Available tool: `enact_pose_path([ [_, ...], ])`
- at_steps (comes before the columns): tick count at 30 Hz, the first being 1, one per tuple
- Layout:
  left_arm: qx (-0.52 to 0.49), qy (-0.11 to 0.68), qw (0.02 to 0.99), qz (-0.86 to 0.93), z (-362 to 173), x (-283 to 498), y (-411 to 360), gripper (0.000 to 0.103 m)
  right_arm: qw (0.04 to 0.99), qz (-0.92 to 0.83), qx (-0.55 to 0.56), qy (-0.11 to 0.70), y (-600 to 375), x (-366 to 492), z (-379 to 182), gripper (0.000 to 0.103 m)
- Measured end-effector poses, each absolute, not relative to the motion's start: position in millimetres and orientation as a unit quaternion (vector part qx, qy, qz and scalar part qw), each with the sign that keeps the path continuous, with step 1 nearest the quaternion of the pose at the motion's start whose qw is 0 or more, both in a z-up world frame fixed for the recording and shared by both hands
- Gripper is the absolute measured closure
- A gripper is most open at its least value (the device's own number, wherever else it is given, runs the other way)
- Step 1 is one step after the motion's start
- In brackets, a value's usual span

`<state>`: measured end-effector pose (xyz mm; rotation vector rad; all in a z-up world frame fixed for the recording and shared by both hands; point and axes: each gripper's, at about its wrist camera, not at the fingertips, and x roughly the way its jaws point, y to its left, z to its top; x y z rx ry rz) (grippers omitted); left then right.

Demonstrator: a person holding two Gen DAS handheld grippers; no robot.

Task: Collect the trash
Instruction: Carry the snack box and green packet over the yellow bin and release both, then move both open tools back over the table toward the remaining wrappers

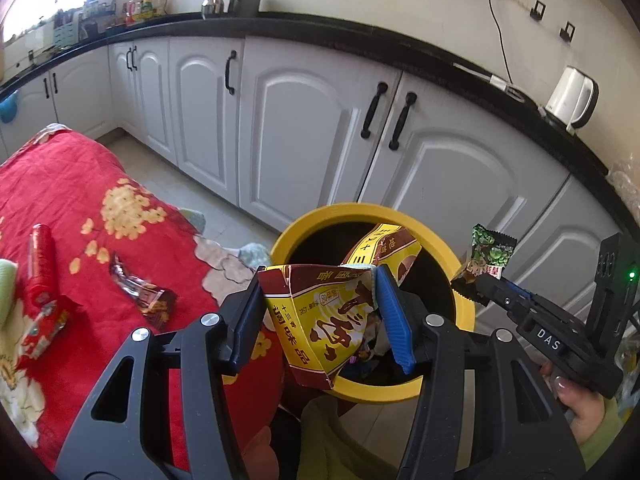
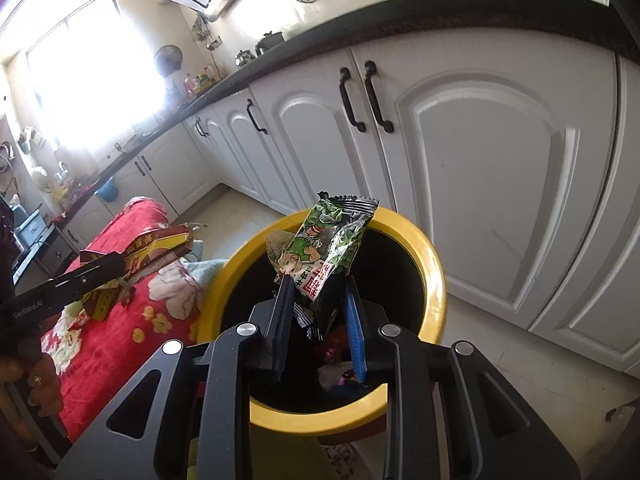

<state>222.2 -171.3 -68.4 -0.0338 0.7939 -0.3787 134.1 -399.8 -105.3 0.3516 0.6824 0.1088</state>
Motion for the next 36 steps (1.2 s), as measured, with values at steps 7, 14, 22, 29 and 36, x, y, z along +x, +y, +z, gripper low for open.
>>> enact_pose_path([
  [7,-0.01,0.407,0.894,-0.186,-87.6,230.7,-183.3,0.057,0.919,0.059,0.171,0.35,-399.7,138.1,-118.5,0.079],
  [14,-0.006,0.418,0.889,-0.186,-97.7,233.9,-189.0,0.057,0.915,0.064,0.174,0.359,-400.6,141.6,-123.8,0.077],
  [22,-0.013,0.418,0.889,-0.188,-99.8,235.6,-187.8,0.056,0.915,0.051,0.176,0.359,-401.4,141.7,-123.9,0.062],
  [29,-0.026,0.405,0.897,-0.176,-90.5,231.7,-174.6,0.025,0.92,0.032,0.189,0.342,-410.0,136.0,-117.0,0.046],
  [36,-0.045,0.388,0.906,-0.163,-77.4,220.4,-153.5,0.011,0.926,0.034,0.187,0.327,-404.8,133.4,-106.4,0.034],
])
